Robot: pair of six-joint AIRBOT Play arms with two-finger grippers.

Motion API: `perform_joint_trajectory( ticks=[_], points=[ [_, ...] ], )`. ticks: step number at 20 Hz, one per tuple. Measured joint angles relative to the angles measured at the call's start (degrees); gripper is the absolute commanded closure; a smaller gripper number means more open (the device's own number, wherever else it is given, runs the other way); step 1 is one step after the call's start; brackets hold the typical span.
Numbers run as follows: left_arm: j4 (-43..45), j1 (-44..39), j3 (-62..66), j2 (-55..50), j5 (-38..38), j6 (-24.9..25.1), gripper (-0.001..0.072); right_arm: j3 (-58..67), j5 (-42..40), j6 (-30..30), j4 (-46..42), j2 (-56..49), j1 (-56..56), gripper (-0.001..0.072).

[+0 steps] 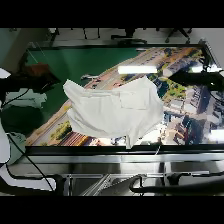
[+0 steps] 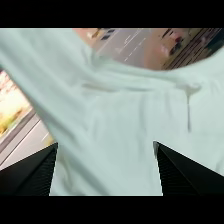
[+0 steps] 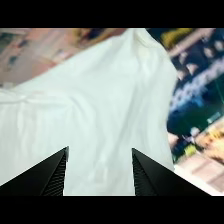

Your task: Fold the shirts.

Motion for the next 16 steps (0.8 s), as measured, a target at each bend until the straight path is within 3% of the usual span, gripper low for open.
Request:
perform_joint_trajectory(
  ticks=[1, 3, 10, 11, 13, 16],
  points=[
    [0.59, 1.6, -2.99, 1.16, -1.38, 1.05, 0.0038, -2.21, 1.46, 0.92, -1.97, 1.18, -1.44, 0.0242],
    [1.07, 4.22, -10.69, 3.34, -2.93, 3.32, 0.0037, -7.67, 2.95, 2.12, -4.76, 2.89, -3.74, 0.015],
    [-1.97, 2.91, -31.89, 4.33, 3.32, 12.98, 0.0039, -25.2, 3.21, 3.37, -7.39, 4.37, -3.72, 0.015],
    [-2.93, 1.95, -33.05, 3.39, 4.2, 13.99, 0.0084, -26.67, 2.78, 3.34, -7.43, 4.39, -3.13, 0.0151],
    [-4.79, -0.13, -34.38, 0.94, 5.4, 15.45, 0.0343, -28.7, 1.29, 3.34, -7.37, 4.2, -1.75, 0.0151],
    [-7.1, -2.51, -33.94, -2.47, 5.6, 16.41, 0.0365, -29.99, -0.07, 3.3, -6.14, 2.8, 0.5, 0.0152]
  ],
)
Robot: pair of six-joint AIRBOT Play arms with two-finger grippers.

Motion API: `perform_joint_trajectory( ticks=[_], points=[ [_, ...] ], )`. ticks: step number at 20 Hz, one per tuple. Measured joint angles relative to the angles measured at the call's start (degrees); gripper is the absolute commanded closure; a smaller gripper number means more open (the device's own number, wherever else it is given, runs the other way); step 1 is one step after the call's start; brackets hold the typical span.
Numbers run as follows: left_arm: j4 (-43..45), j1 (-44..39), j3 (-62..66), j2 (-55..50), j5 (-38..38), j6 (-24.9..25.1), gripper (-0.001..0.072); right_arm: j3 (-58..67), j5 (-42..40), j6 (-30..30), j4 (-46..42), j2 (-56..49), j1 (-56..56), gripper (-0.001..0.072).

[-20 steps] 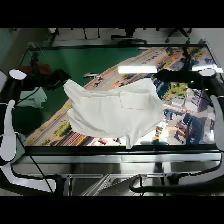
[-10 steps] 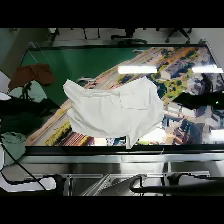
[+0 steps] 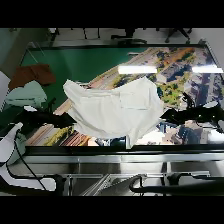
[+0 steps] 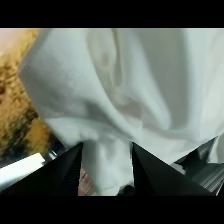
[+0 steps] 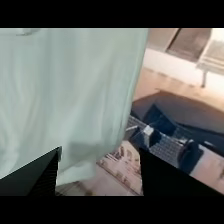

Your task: Fold the shirts.

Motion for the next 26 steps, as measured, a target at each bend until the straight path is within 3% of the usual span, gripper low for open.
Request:
perform_joint_trajectory(
  ticks=[1, 2, 5, 6, 11, 17, 22, 26],
  points=[
    [-0.37, -0.57, 0.48, -0.85, 0.02, 0.17, 0.0641, -0.22, -0.48, -0.04, 0.15, -0.68, 0.79, 0.0152],
    [0.11, -0.94, 0.92, -1.49, 0.59, 0.37, 0.0691, -0.31, -0.52, -0.13, 1.05, -1.36, 1.68, 0.0165],
    [0.59, -1.33, 2.58, -2.19, 0.02, 0.59, 0.0692, -0.66, -1.27, -1.44, 2.36, -3.1, 4.48, 0.0634],
    [0.48, -1.25, 3.04, -1.99, -1.03, 0.59, 0.0693, -0.7, -1.88, -2.64, 3.17, -3.37, 5.29, 0.0687],
    [0.31, 0.37, 3.96, 5.01, -3.89, -0.11, 0.0694, 2.89, 1.64, -6.71, 11.02, 0.2, 5.2, 0.0687],
    [-3.65, 5.16, 8.68, 27.28, -7.63, -2.78, 0.0694, 16.7, 8.26, -7.15, 16.87, 14.58, -1.6, 0.0688],
    [-5.73, 9.7, 26.56, 45.62, -7.04, -5.6, 0.0694, 33.33, 5.9, -8.81, 20.37, 27.52, -5.9, 0.0688],
    [-3.54, 12.68, 43.74, 51.69, -5.86, -7.76, 0.0694, 44.98, -1.75, -11.65, 18.71, 33.53, -6.78, 0.0688]
  ],
)
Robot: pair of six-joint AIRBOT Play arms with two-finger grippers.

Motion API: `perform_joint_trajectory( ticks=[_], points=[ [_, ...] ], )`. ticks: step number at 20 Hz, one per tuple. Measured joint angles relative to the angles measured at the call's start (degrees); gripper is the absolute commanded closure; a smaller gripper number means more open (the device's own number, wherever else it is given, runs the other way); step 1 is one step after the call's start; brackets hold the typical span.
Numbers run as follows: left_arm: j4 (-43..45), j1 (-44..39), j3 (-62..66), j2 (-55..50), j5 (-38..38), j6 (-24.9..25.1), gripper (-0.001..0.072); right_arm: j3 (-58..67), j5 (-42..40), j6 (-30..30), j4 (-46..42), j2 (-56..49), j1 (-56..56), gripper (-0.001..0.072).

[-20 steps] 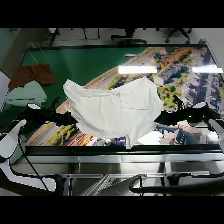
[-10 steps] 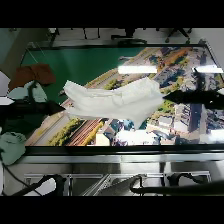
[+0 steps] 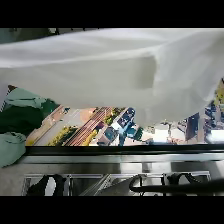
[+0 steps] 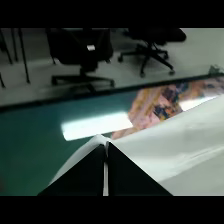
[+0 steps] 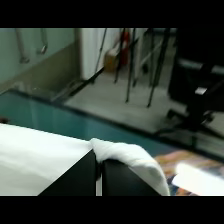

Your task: Fold the shirts.

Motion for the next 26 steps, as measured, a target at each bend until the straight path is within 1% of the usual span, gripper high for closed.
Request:
perform_joint_trajectory(
  ticks=[3, 6, 10, 13, 15, 17, 20, 23, 26],
  points=[
    [4.96, -1.73, 8.9, -1.2, -1.03, -1.68, 0.0694, 4.37, -2.69, -0.79, -2.43, 0.46, -0.22, 0.0687],
    [8.2, -5.77, 12.9, -5.99, -4.24, -2.58, 0.0693, 5.53, -0.48, -1.05, -2.69, -3.13, -0.24, 0.0688],
    [10.19, -12.37, 7.91, -16.06, -6.29, -2.86, 0.0693, 1.99, 6.36, -1.05, 0.96, -12.96, 0.02, 0.0688],
    [11.04, -15.78, 1.16, -26.4, -4.63, -1.27, 0.0693, -4.11, 7.96, -1.92, 2.12, -22.16, 1.68, 0.0688],
    [11.52, -16.85, -2.14, -34.1, -1.64, -0.26, 0.0693, -7.65, 6.45, -3.17, 3.02, -29.18, 3.48, 0.0688],
    [11.56, -17.42, -3.19, -41.79, 1.38, 0.33, 0.0693, -9.49, 3.26, -4.02, 3.06, -36.35, 5.09, 0.0688],
    [11.47, -17.81, -0.33, -52.61, 3.87, 0.76, 0.0693, -10.62, -2.99, -4.98, 3.61, -45.16, 7.17, 0.0688],
    [11.43, -17.94, 4.79, -61.31, 4.5, 0.79, 0.0693, -10.99, -8.68, -6.62, 3.85, -50.82, 8.31, 0.0688],
    [12.31, -18.18, 8.48, -67.19, 4.2, 0.04, 0.0693, -11.17, -11.15, -7.28, 1.22, -53.42, 8.79, 0.0687]
  ],
)
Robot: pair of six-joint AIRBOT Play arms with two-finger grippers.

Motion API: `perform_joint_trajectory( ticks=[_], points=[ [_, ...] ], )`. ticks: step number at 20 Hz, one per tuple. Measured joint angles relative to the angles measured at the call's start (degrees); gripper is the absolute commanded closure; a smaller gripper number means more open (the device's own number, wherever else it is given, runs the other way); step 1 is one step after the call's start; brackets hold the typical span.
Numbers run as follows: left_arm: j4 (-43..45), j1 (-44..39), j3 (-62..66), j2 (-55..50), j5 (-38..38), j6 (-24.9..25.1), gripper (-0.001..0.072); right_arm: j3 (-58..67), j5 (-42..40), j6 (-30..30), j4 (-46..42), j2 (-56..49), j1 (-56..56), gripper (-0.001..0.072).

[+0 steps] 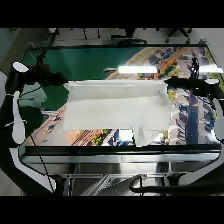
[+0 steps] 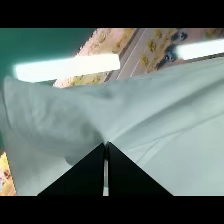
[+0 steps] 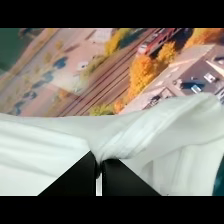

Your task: Fold the shirts.

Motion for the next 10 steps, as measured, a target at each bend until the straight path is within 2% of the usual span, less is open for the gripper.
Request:
perform_joint_trajectory(
  ticks=[5, 10],
  points=[
    [4.52, -1.4, 1.95, -6.45, 0.15, -1.29, 0.0693, -0.22, -1.18, 2.19, -6.95, -2.6, 0.28, 0.0688],
    [9.51, -3.8, 2.32, -9.31, 2.93, -1.44, 0.0691, -0.22, -1.31, 3.98, -9.9, -4.94, 0.94, 0.0687]
  ],
)
